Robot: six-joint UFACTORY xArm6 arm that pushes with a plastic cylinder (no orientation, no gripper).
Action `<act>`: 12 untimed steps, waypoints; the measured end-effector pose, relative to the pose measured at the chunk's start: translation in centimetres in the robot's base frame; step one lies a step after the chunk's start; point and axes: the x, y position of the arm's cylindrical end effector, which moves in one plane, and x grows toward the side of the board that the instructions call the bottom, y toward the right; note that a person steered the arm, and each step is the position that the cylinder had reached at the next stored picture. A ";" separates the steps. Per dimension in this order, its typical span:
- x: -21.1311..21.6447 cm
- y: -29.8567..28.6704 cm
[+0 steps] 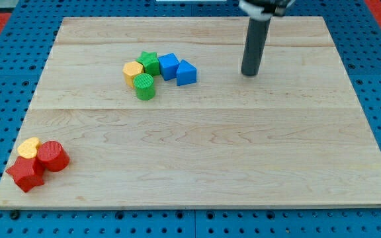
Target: Slide the blue blocks to the bottom right of the board
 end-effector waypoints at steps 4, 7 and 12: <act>-5.8 -8.4; -5.1 -13.8; 6.0 -4.6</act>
